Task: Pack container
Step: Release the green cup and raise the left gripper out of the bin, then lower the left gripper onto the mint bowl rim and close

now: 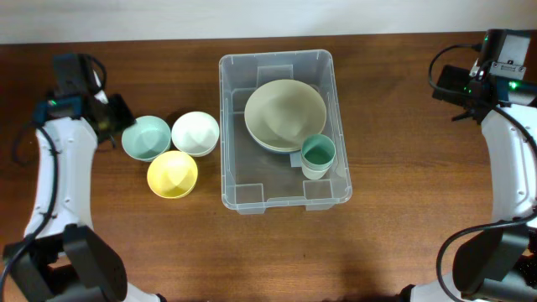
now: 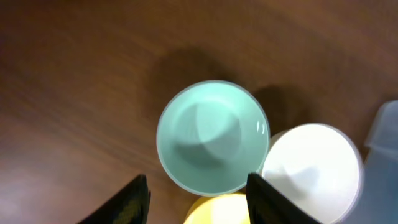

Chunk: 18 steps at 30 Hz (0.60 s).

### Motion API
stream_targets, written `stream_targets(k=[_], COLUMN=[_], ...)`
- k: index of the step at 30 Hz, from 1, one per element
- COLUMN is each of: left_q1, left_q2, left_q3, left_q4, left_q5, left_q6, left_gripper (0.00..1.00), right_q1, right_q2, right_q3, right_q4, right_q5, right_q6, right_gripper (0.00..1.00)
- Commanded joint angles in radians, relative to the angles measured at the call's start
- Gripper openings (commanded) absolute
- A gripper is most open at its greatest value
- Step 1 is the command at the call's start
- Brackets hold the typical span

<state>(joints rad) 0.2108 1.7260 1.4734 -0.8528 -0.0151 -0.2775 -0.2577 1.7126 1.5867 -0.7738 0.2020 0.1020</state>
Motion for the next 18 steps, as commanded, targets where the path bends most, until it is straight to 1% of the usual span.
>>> stream_targets(k=[1, 3, 8, 12, 15, 18], left_q1=[0.002, 0.005, 0.052, 0.086, 0.094, 0.093], left_q2=[-0.006, -0.006, -0.006, -0.005, 0.003, 0.021], left_q3=[-0.132, -0.199, -0.301, -0.330, -0.346, -0.369], left_q4=[0.089, 0.158, 0.253, 0.289, 0.311, 0.352], left_q5=[0.056, 0.053, 0.053, 0.053, 0.054, 0.053], left_q6=[-0.006, -0.026, -0.145, -0.153, -0.158, -0.201], left_gripper=[0.52, 0.52, 0.52, 0.54, 0.59, 0.61], right_q1=[-0.005, -0.005, -0.005, -0.005, -0.005, -0.005], right_q2=[-0.009, -0.009, -0.009, -0.009, -0.009, -0.009], right_q3=[0.010, 0.010, 0.010, 0.010, 0.010, 0.011], right_q4=[0.003, 0.003, 0.003, 0.003, 0.003, 0.003], right_q5=[0.016, 0.016, 0.016, 0.016, 0.016, 0.016], right_q6=[0.007, 0.007, 0.007, 0.007, 0.007, 0.007], right_gripper=[0.99, 0.99, 0.99, 0.99, 0.99, 0.99])
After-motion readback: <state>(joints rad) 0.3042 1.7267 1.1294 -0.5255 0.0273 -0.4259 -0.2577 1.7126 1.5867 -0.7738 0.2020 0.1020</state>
